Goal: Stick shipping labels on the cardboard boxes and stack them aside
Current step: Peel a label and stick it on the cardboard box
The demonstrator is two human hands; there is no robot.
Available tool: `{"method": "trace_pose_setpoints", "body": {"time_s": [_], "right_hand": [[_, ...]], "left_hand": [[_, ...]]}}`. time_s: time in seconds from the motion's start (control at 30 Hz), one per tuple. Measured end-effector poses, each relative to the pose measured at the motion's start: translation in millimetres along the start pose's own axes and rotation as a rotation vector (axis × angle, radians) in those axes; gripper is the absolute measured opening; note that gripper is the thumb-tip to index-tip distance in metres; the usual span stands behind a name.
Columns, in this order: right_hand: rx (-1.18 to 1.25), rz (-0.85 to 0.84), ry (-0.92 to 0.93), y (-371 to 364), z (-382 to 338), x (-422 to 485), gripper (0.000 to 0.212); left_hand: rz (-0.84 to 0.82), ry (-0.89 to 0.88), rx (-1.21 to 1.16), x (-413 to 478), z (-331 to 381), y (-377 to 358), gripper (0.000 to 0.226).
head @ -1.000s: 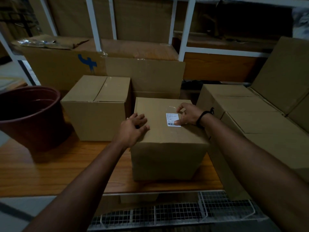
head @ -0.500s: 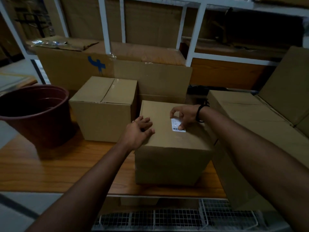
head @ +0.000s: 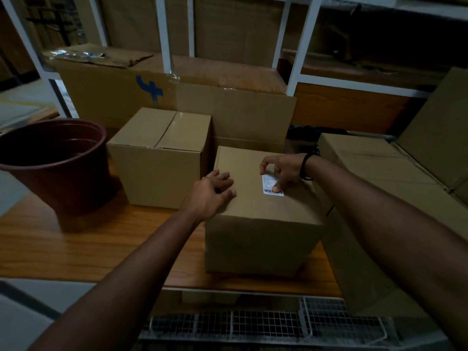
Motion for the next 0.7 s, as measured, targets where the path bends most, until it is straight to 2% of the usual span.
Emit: {"method": "trace_pose_setpoints", "body": {"time_s": [0.2, 0.3, 0.43, 0.7], "right_hand": [[0.011, -0.029, 0.004, 0.9, -0.4, 1.4, 0.059], [0.000, -0.023, 0.004, 1.2, -0.1, 1.2, 0.051], [0.013, -0.027, -0.015, 1.9, -1.7, 0.6, 0.061], [0.029, -0.014, -0.009, 0.4, -3.5, -4.7, 0.058]], "left_hand": [[0.003, 0.006, -0.012, -1.6, 2.6, 0.4, 0.044], [0.010, 0.003, -0.019, -2.3, 4.6, 1.0, 0.043], [0.006, 0.004, -0.023, -2.2, 5.1, 1.7, 0.043], [0.005, 0.016, -0.025, -1.0, 2.1, 0.9, 0.043]]}}
Point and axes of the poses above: each hand's wrist, its own x-axis towards the middle knuckle, its own y-axis out of the back of the hand, z = x × y, the point moved 3 cm from there along x, towards the middle knuckle, and after that the axes turned 5 degrees about -z, right-handed, at the moved point
